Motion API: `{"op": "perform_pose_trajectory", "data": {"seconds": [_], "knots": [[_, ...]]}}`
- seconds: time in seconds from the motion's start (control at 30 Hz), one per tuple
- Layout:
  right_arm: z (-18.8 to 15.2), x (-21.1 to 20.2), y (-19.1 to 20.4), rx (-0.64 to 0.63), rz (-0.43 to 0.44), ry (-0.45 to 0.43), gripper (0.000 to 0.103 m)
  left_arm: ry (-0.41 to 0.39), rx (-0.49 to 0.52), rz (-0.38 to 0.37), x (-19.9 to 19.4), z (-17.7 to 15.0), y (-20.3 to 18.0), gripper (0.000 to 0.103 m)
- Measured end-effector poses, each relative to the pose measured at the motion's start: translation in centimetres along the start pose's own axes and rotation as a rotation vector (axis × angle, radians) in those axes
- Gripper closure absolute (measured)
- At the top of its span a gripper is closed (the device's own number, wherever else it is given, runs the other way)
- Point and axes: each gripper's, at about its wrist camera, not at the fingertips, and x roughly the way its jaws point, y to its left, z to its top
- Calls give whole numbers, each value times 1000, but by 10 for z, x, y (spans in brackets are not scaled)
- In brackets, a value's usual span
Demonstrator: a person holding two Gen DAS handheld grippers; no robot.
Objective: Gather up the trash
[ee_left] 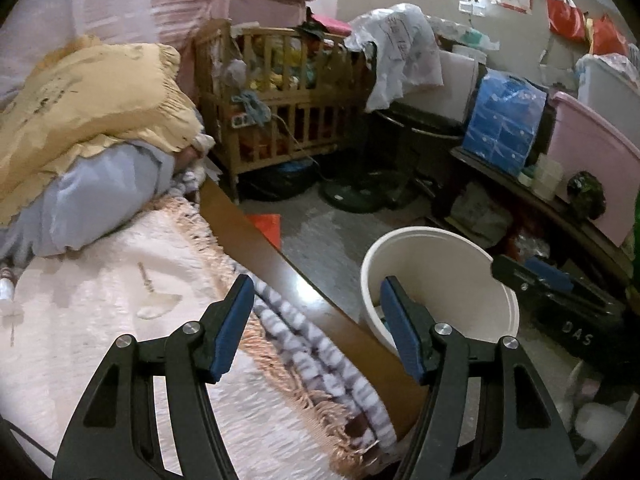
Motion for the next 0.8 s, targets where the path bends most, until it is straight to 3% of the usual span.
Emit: {"op": "perform_pose_trajectory", "data": {"seconds": [0.07, 0.13, 0.2, 0.8], "knots": [[1, -10, 6, -10, -7, -26, 40, -14, -7, 2, -7, 0, 3, 39], [3, -21, 12, -25, -20, -56, 27, -34, -11, 10, -14, 1, 6, 39], [4, -28, 16, -35, -23, -77, 24, -49, -11, 16, -22, 0, 7, 39], [10, -56, 36, -74, -68, -156, 23, -128, -18, 31, -46, 1, 15, 39]]}}
